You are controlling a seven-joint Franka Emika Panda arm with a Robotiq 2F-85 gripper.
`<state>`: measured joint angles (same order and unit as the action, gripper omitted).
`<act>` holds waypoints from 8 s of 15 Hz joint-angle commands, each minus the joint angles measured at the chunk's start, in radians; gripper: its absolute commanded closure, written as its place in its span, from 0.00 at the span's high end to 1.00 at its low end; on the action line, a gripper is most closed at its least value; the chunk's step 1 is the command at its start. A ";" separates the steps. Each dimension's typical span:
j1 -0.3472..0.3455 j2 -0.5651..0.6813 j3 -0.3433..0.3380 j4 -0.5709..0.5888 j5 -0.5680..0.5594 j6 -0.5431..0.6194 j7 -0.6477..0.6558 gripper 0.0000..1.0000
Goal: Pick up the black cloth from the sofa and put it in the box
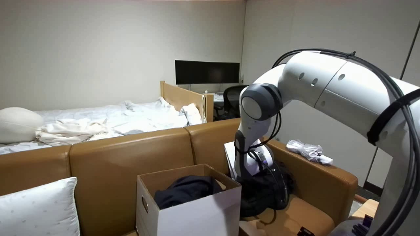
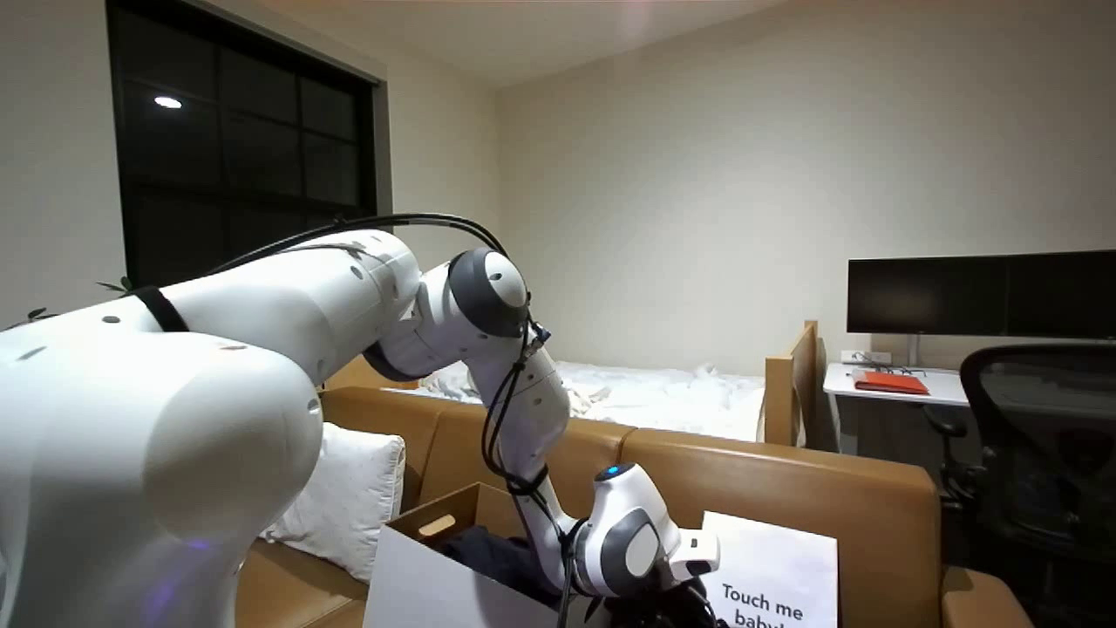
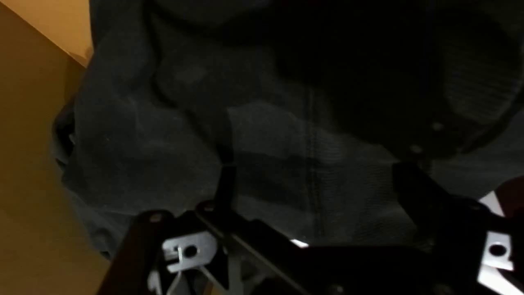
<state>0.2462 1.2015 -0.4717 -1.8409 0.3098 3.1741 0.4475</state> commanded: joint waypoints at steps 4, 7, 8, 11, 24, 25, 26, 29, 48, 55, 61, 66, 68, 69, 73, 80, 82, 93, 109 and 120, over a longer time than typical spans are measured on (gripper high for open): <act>-0.029 0.204 -0.028 0.141 0.063 -0.069 0.069 1.00; -0.052 0.240 -0.019 0.169 0.043 -0.082 0.048 1.00; -0.046 0.253 -0.027 0.176 0.045 -0.086 0.053 1.00; -0.046 0.275 -0.036 0.196 0.048 -0.103 0.066 0.74; -0.084 0.194 0.011 0.181 0.015 -0.229 0.040 0.01; -0.091 0.177 0.018 0.175 0.009 -0.248 0.034 0.00; -0.089 0.153 0.020 0.160 0.002 -0.267 0.032 0.00; -0.093 0.057 0.039 0.102 -0.025 -0.331 0.016 0.03; 0.245 -0.528 -0.261 0.087 -0.419 -0.361 0.143 0.01; 0.280 -0.516 -0.393 0.302 -0.578 -0.480 0.251 0.01; 0.234 -0.528 -0.359 0.418 -0.617 -0.442 0.244 0.00; 0.262 -0.446 -0.406 0.715 -0.570 -0.505 0.354 0.00; 0.268 -0.427 -0.430 0.832 -0.569 -0.553 0.417 0.00; 0.245 -0.435 -0.401 0.899 -0.614 -0.609 0.482 0.00; 0.266 -0.421 -0.435 1.126 -0.578 -0.878 0.632 0.00; 0.352 -0.454 -0.556 1.381 -0.663 -1.179 0.834 0.00; 0.284 -0.435 -0.503 1.557 -0.718 -1.307 0.868 0.00; 0.546 -0.520 -0.654 1.514 -1.152 -1.552 1.148 0.00; 0.443 -0.420 -0.138 1.472 -1.176 -1.356 1.308 0.00; 0.424 -0.505 0.022 1.495 -1.296 -1.646 1.259 0.00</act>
<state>0.7097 0.7075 -0.5404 -0.3455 -0.9948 1.6158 1.7637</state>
